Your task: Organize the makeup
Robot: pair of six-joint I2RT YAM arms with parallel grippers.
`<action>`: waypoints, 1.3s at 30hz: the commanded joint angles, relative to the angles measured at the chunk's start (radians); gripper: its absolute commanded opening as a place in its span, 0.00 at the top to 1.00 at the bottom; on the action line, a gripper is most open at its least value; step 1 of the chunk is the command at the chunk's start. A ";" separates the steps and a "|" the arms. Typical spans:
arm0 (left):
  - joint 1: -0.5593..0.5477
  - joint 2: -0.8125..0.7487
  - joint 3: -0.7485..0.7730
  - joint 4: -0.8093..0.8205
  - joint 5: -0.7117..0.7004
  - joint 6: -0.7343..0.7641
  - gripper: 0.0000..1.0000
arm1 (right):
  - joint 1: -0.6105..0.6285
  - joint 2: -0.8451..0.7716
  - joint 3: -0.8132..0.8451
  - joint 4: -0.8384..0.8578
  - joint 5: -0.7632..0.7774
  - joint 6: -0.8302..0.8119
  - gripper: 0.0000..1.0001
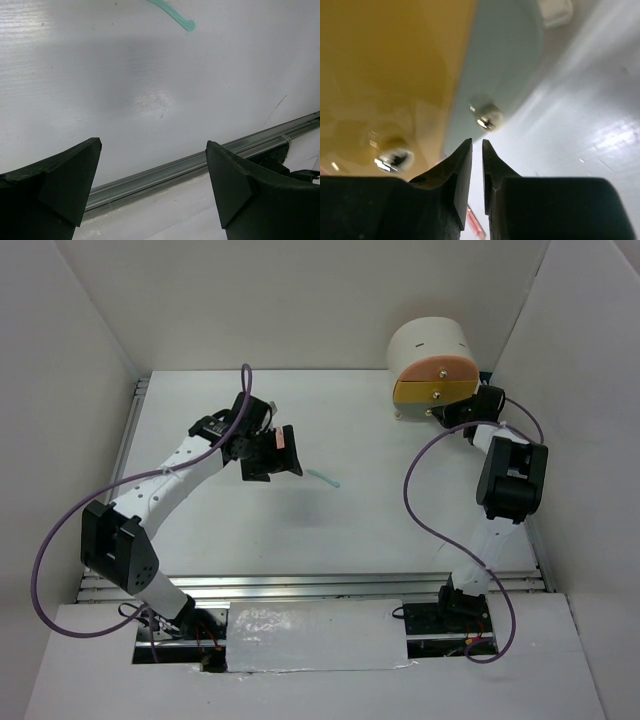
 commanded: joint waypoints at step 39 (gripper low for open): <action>0.002 -0.067 -0.069 0.022 0.000 -0.013 0.01 | 0.017 -0.021 -0.250 0.498 -0.138 0.103 0.51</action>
